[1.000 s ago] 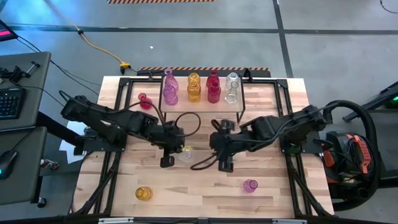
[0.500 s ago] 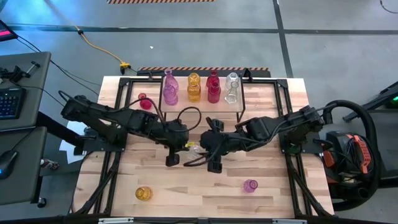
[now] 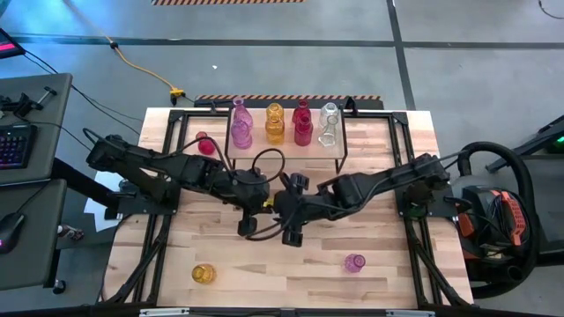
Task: Sort vases onto shelf
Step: Put the transparent vase on the shelf aligned with the other transparent vases
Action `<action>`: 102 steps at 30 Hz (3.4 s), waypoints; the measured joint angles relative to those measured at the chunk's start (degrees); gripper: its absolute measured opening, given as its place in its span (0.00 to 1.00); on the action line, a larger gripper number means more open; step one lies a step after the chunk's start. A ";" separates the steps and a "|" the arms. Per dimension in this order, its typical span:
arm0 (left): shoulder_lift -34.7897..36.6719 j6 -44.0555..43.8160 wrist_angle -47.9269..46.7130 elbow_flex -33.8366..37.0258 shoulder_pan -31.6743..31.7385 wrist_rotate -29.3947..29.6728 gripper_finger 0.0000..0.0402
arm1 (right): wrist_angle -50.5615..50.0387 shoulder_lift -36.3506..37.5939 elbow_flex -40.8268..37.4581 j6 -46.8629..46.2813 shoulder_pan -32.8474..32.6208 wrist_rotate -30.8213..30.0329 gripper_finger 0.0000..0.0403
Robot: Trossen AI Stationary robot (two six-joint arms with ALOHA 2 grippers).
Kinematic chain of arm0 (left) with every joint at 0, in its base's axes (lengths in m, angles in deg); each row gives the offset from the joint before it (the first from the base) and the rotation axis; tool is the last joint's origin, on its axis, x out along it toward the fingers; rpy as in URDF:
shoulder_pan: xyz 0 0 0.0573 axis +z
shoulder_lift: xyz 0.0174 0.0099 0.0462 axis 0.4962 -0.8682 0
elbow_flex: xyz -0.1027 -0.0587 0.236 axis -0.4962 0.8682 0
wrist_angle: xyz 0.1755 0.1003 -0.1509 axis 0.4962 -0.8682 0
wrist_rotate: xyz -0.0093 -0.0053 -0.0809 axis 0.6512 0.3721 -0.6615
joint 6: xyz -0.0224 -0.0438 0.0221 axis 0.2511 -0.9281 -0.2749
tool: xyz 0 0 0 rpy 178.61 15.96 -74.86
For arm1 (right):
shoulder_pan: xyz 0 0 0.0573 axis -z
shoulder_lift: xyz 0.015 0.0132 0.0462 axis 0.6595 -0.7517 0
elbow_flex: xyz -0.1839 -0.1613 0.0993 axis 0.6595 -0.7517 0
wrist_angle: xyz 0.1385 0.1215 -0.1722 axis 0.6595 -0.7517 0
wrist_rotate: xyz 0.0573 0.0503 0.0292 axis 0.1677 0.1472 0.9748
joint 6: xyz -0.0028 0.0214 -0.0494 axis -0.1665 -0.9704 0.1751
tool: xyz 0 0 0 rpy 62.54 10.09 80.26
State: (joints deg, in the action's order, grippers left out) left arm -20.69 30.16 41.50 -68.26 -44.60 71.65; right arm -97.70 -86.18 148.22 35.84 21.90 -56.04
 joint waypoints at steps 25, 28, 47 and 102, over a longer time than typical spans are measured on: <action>-0.02 0.46 2.12 0.00 0.33 -0.03 0.02 | 0.57 -1.67 0.02 -2.34 0.65 0.63 0.44; -0.02 0.44 1.97 0.00 0.33 0.04 0.02 | 0.82 -1.67 0.04 -2.19 0.73 0.70 0.37; -0.02 -1.07 1.81 0.00 0.33 0.02 0.05 | 0.97 -1.67 0.07 -1.97 0.75 2.04 0.24; -0.38 -6.92 3.37 -0.04 8.10 -20.79 0.25 | -0.74 -0.16 -0.09 -7.05 0.70 1.60 0.24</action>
State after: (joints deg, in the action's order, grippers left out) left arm -21.07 23.24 44.86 -68.30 -36.50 50.86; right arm -98.44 -86.34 148.13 28.80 22.59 -54.43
